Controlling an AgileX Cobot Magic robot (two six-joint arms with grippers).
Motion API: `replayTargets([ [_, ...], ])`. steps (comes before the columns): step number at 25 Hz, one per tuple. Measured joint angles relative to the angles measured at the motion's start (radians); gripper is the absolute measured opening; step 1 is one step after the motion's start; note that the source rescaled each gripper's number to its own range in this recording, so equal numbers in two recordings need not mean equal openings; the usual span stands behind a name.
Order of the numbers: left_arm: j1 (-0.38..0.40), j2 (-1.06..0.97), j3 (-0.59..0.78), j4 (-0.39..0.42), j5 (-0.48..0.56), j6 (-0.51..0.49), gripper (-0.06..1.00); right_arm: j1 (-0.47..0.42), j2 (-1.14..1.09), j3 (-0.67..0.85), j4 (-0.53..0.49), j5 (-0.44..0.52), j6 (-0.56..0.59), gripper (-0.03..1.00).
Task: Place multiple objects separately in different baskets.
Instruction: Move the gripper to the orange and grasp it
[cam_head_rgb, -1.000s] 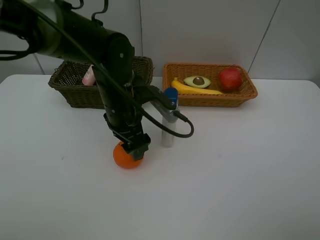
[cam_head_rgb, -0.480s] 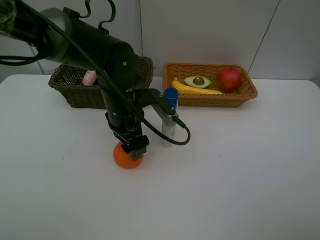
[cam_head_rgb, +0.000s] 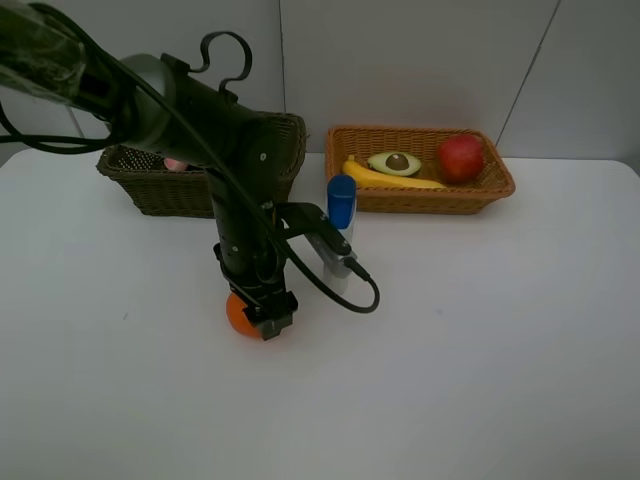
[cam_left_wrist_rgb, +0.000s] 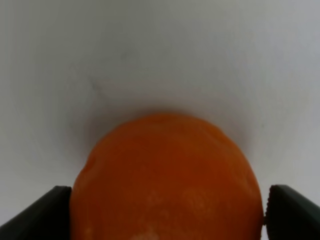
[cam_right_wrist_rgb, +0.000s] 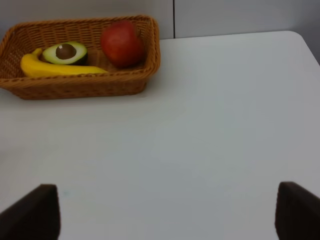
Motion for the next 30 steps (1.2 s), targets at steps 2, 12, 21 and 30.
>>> replayTargets([
  [2, 0.0, 0.001, 0.0, 0.0, 0.0, 0.0, 1.0, 0.0, 0.0, 0.0, 0.0, 0.0, 0.0, 0.85],
  [12, 0.0, 0.001, 0.0, 0.0, 0.004, 0.0, 0.93, 0.0, 0.0, 0.0, 0.0, 0.0, 0.0, 0.85],
  [21, 0.0, 0.001, 0.0, 0.0, 0.024, -0.001, 0.93, 0.0, 0.0, 0.0, 0.0, 0.0, 0.0, 0.85],
  [30, 0.0, -0.003, 0.0, 0.0, 0.049, -0.004, 0.92, 0.0, 0.0, 0.0, 0.0, 0.0, 0.0, 0.85],
])
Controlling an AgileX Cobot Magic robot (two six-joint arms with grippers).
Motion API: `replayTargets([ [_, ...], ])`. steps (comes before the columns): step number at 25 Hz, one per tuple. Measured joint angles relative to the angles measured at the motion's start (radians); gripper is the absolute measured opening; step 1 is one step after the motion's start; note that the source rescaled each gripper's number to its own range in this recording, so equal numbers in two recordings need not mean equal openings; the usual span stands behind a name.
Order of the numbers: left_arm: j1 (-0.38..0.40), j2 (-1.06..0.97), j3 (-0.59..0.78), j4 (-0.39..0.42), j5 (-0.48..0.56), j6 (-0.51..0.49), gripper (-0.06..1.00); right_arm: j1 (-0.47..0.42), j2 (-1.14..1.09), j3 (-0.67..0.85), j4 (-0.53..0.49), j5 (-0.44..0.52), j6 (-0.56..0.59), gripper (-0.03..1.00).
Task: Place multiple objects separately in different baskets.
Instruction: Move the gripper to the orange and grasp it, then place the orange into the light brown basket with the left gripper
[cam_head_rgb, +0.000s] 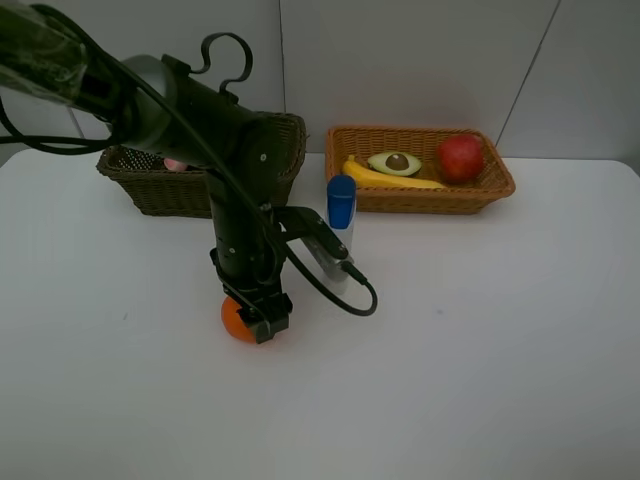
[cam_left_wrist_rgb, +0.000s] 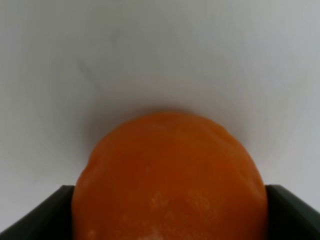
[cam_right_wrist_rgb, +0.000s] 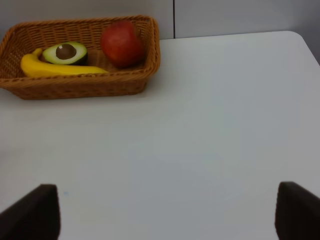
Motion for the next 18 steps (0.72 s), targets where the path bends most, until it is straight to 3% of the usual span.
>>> replayTargets([
  [18, 0.0, -0.174, -0.015, -0.001, 0.181, 0.0, 0.92, 0.0, 0.0, 0.0, 0.0, 0.0, 0.0, 0.85],
])
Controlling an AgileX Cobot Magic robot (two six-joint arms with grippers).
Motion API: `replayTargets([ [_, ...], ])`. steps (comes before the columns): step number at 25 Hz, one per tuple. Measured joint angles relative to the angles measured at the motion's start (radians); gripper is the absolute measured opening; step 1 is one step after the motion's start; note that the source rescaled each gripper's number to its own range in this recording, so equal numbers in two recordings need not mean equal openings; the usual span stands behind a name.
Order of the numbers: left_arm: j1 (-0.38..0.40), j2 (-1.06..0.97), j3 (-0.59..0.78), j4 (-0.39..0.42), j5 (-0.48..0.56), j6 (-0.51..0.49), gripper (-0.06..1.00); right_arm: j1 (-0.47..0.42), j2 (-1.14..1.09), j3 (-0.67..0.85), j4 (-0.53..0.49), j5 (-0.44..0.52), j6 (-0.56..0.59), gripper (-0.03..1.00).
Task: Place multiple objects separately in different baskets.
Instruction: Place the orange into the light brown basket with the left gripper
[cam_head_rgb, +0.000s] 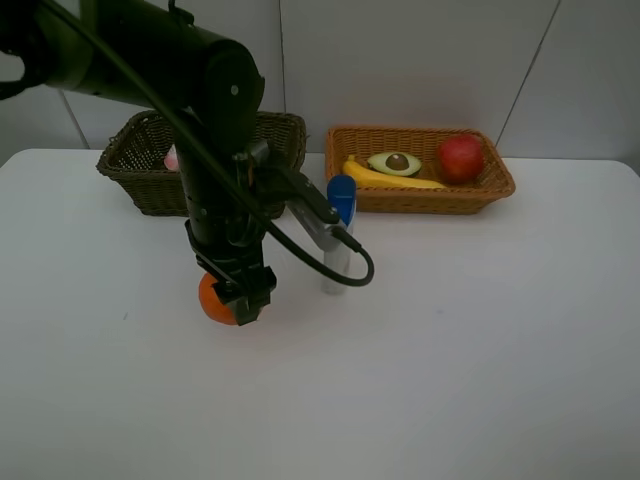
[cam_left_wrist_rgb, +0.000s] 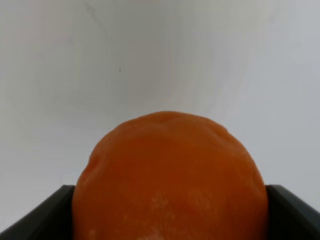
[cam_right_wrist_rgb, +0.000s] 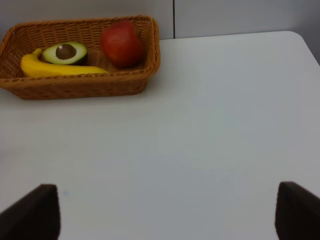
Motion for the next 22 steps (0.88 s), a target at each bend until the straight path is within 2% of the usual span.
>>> replayTargets([
  [8, 0.0, -0.012, -0.175, 0.0, 0.136, 0.0, 0.92, 0.0, 0.0, 0.0, 0.0, 0.0, 0.0, 0.85],
  [13, 0.0, -0.01, -0.306, 0.004, 0.143, 0.0, 0.92, 0.0, 0.0, 0.0, 0.0, 0.0, 0.0, 0.85],
  [22, 0.0, 0.028, -0.582, 0.073, 0.147, 0.004, 0.92, 0.0, 0.0, 0.0, 0.0, 0.0, 0.0, 0.85],
])
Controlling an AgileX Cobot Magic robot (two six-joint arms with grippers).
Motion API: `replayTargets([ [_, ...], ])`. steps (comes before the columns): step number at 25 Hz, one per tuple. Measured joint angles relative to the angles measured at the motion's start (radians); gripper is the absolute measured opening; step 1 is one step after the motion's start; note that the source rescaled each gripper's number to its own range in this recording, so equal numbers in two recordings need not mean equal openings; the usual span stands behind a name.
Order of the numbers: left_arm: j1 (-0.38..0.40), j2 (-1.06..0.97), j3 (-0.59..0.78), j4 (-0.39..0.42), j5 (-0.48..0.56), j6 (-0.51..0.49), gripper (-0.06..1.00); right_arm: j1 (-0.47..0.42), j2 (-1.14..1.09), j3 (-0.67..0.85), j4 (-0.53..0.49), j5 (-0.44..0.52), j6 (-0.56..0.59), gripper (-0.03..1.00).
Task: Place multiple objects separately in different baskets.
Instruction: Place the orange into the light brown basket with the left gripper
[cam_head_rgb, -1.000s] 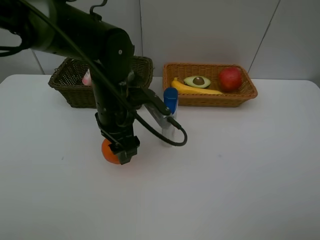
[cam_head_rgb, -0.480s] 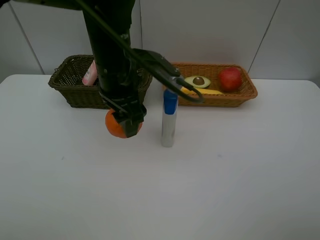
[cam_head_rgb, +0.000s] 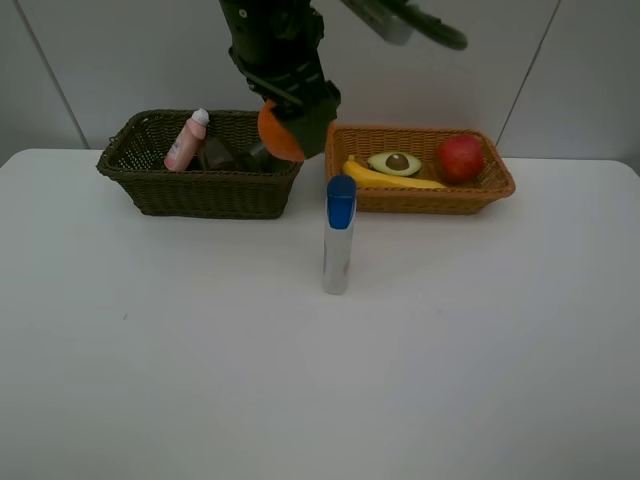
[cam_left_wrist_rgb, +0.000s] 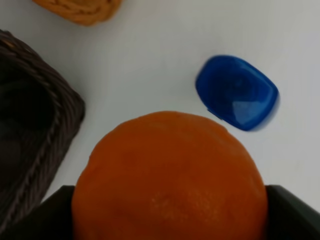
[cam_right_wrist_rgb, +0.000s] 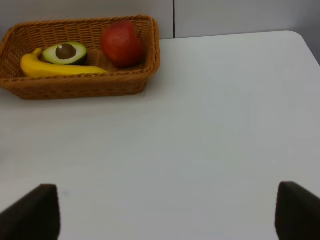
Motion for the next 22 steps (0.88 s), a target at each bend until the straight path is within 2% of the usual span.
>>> replayTargets([
  [4, 0.0, 0.0, -0.068, 0.03, -0.005, 0.005, 0.92, 0.0, 0.0, 0.0, 0.0, 0.0, 0.0, 0.85],
  [6, 0.0, 0.0, -0.074, 0.042, -0.052, 0.011, 0.92, 0.0, 0.0, 0.0, 0.0, 0.0, 0.0, 0.85],
  [22, 0.0, 0.22, -0.074, 0.092, -0.857, 0.083, 0.92, 0.0, 0.0, 0.0, 0.0, 0.0, 0.0, 0.85],
])
